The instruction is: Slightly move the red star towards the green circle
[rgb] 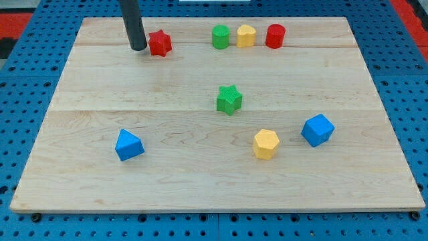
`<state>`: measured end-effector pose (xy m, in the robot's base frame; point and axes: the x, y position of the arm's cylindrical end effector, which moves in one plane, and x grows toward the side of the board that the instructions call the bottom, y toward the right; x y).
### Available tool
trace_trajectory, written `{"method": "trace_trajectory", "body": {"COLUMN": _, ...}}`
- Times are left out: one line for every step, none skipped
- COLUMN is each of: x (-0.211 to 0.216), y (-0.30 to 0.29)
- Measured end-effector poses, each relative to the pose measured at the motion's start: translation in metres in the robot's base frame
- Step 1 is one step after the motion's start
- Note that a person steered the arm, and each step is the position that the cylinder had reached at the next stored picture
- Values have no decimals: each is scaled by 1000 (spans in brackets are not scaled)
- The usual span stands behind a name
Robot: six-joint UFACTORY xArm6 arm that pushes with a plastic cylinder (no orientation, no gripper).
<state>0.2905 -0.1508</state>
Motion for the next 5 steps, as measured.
{"method": "trace_trajectory", "body": {"x": 6, "y": 5}}
{"method": "trace_trajectory", "body": {"x": -9, "y": 14}}
{"method": "trace_trajectory", "body": {"x": -18, "y": 14}}
{"method": "trace_trajectory", "body": {"x": -18, "y": 14}}
{"method": "trace_trajectory", "body": {"x": -18, "y": 23}}
